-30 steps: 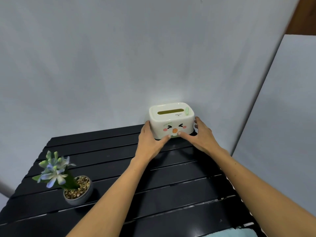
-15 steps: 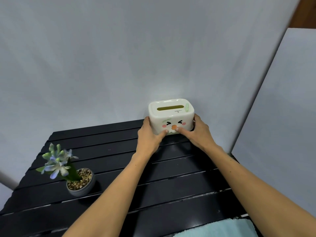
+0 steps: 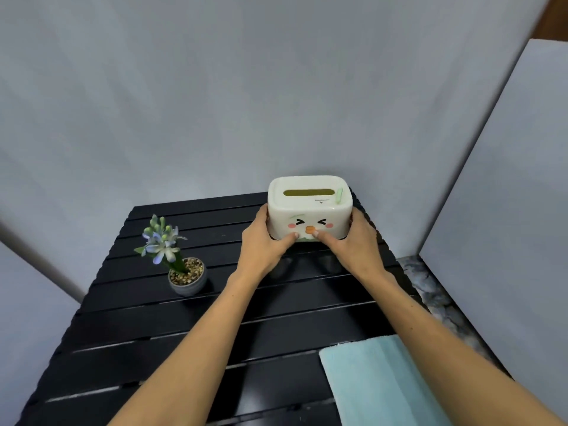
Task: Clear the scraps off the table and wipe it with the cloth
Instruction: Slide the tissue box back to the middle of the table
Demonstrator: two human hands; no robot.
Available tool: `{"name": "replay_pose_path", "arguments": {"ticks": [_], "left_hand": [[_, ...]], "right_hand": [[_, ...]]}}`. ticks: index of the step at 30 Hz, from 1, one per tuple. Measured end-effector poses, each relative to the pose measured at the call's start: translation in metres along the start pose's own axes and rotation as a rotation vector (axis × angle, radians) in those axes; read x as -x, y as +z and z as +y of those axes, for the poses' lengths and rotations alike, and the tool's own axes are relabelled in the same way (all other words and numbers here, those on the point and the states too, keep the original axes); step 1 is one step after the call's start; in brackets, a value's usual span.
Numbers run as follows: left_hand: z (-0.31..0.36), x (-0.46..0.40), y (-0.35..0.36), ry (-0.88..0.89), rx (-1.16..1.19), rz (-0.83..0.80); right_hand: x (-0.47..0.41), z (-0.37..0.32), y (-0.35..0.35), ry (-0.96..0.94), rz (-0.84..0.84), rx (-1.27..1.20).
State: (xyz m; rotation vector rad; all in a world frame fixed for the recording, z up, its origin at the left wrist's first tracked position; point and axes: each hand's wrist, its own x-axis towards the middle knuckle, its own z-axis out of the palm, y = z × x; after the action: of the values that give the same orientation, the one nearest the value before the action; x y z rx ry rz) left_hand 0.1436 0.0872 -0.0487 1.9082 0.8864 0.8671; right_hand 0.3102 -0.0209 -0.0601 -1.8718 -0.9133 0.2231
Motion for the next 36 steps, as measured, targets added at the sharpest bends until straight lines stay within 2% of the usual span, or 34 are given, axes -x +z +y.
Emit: {"name": "replay_pose_path", "arguments": {"ticks": [19, 36], "left_hand": [[0.003, 0.099, -0.062, -0.024, 0.057, -0.033], [0.006, 0.141, -0.083, -0.050, -0.009, -0.050]], "right_hand": [[0.112, -0.041, 0.008, 0.049, -0.029, 0.037], [0.156, -0.049, -0.005, 0.046, -0.093, 0.037]]}}
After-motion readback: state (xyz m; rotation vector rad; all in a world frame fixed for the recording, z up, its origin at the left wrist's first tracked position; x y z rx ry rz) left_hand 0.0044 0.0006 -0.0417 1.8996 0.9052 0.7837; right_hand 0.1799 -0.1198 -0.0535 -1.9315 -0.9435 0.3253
